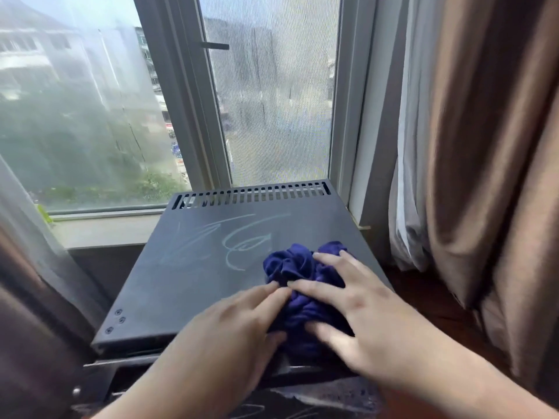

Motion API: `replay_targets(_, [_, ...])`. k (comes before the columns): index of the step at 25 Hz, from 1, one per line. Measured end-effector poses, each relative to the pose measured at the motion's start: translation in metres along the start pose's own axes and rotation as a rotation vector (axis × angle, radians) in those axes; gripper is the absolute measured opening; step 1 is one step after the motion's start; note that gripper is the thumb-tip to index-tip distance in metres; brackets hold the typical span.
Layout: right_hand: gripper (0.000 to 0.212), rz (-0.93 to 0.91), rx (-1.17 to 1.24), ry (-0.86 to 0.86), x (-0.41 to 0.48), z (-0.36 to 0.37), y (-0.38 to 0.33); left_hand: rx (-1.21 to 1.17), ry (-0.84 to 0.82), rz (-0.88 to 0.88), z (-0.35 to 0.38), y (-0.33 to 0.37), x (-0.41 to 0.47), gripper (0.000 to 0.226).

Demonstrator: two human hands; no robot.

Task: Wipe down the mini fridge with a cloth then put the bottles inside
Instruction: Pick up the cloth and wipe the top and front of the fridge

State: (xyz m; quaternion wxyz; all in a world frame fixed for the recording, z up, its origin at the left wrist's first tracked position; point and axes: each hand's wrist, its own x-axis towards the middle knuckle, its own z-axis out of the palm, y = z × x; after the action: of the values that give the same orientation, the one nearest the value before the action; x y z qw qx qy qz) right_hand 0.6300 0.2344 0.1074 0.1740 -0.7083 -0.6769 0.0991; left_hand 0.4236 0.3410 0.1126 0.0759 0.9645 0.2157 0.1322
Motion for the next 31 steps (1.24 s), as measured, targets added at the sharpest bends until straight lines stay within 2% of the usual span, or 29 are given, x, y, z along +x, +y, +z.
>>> replay_targets(3, [0.057,-0.021,0.01,-0.022,0.012,0.001,-0.012,-0.014,0.071,-0.043,0.002,-0.01,-0.012,0.052])
replay_targets(7, [0.052,-0.086,0.038,-0.017,0.082,-0.002,-0.016,-0.027,0.1,-0.154,-0.004,-0.05,0.014,0.048])
replay_targets(11, [0.054,-0.046,-0.058,-0.022,0.167,0.017,-0.036,0.031,0.04,-0.329,-0.02,-0.113,0.043,0.045])
replay_targets(13, [0.055,-0.018,-0.145,-0.044,0.184,0.022,-0.052,0.015,0.041,-0.362,-0.027,-0.127,0.043,0.043])
replay_targets(17, [0.054,-0.102,-0.06,-0.052,0.137,0.026,-0.068,-0.108,0.11,-0.306,-0.032,-0.108,-0.013,0.051])
replay_targets(20, [0.066,-0.144,-0.045,-0.077,0.087,0.035,-0.087,-0.168,0.119,-0.256,-0.034,-0.093,-0.072,0.056])
replay_targets(23, [0.065,-0.115,-0.072,-0.054,0.096,0.047,-0.105,-0.2,0.225,-0.314,-0.042,-0.098,-0.101,0.051])
replay_targets(26, [0.064,-0.236,-0.053,-0.051,0.14,0.064,-0.133,-0.264,0.378,-0.39,-0.049,-0.116,-0.112,0.043])
replay_targets(28, [0.066,-0.247,-0.069,-0.086,0.182,0.08,-0.147,-0.388,0.47,-0.49,-0.044,-0.137,-0.12,0.035])
replay_targets(31, [0.061,-0.186,-0.093,-0.042,0.238,0.084,-0.151,-0.592,0.486,-0.643,-0.029,-0.158,-0.124,0.031])
